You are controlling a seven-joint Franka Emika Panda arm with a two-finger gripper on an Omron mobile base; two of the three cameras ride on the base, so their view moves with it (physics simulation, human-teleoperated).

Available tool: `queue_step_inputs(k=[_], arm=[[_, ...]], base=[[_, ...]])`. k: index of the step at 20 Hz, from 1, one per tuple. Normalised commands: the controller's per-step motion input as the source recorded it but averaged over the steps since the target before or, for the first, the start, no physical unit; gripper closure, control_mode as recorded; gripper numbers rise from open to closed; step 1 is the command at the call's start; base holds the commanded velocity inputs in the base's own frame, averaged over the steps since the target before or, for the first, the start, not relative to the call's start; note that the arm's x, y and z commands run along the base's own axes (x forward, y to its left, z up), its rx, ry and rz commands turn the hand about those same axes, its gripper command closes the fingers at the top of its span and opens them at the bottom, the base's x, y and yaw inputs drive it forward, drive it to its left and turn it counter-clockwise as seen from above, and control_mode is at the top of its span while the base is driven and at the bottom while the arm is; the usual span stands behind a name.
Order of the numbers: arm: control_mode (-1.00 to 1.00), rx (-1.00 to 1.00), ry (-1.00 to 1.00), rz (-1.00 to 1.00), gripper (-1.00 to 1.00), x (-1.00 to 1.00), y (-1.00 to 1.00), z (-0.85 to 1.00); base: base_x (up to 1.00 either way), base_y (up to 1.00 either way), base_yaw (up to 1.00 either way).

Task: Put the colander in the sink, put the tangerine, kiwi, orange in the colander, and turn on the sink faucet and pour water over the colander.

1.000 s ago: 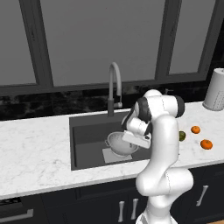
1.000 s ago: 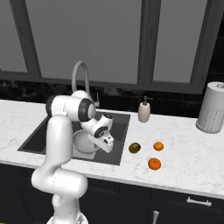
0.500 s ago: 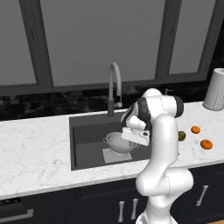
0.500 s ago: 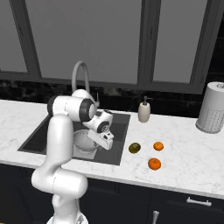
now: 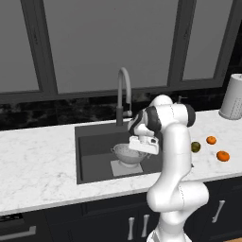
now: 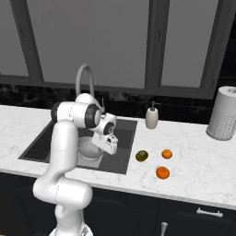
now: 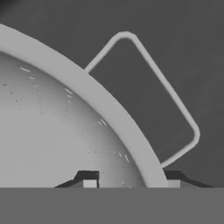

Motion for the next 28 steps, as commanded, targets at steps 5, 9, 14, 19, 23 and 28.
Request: queue_step_inputs(k=[5, 9, 14, 19, 23, 28], arm=[[-1.00, -0.02, -0.03, 0.00, 1.00, -0.01, 0.18, -0.07], [-1.00, 0.00, 0.00, 0.00, 1.00, -0.22, 0.00, 0.00], [-1.00, 0.00, 0.00, 0.00, 1.00, -0.45, 0.00, 0.03], [-1.00, 0.00, -0.14, 0.00, 1.00, -0.27, 0.06, 0.03], [-1.00, 0.00, -0.24, 0.00, 1.00, 0.00, 0.15, 0.00], [-1.00, 0.00, -0.15, 0.00, 1.00, 0.00, 0.23, -0.08]], base=[[0.00, 0.00, 0.00], [0.00, 0.00, 0.00], [0.00, 0.00, 0.00], [0.00, 0.00, 0.00], [0.00, 0.00, 0.00], [0.00, 0.00, 0.00]])
